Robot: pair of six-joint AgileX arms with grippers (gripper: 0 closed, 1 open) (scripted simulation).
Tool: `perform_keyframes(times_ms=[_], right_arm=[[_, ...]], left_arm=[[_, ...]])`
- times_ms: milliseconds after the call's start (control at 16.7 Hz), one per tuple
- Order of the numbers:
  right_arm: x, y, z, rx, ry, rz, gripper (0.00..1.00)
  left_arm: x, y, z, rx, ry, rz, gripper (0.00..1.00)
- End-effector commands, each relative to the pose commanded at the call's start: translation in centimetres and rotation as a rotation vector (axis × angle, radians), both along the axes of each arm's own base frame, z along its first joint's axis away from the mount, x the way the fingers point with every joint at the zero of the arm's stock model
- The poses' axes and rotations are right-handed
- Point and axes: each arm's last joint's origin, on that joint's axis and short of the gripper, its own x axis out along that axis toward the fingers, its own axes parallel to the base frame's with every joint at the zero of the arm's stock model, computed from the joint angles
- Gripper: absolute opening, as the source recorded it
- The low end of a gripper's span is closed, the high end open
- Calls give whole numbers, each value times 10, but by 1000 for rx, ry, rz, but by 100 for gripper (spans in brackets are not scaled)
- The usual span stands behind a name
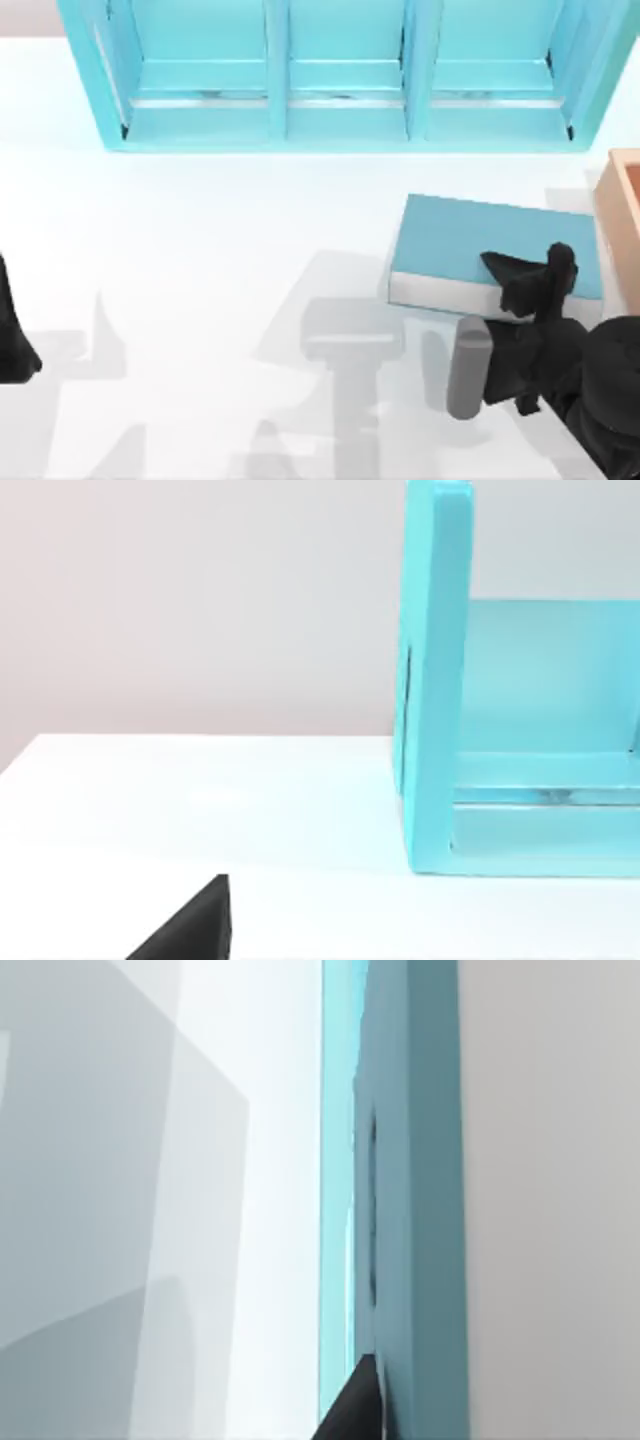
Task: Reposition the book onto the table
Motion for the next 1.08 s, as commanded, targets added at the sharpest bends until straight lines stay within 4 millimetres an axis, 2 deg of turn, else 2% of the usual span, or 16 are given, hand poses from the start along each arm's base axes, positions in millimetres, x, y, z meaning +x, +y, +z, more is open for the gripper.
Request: perform_keyframes(times_ms=[240,1020,1080], right_arm=[[0,0,0,1,-1,0,0],[0,0,0,1,-1,0,98],[0,0,0,1,-1,0,100]], left_arm=[[0,0,0,0,0,0,100],[0,0,0,0,0,0,100],[0,0,0,0,0,0,100]])
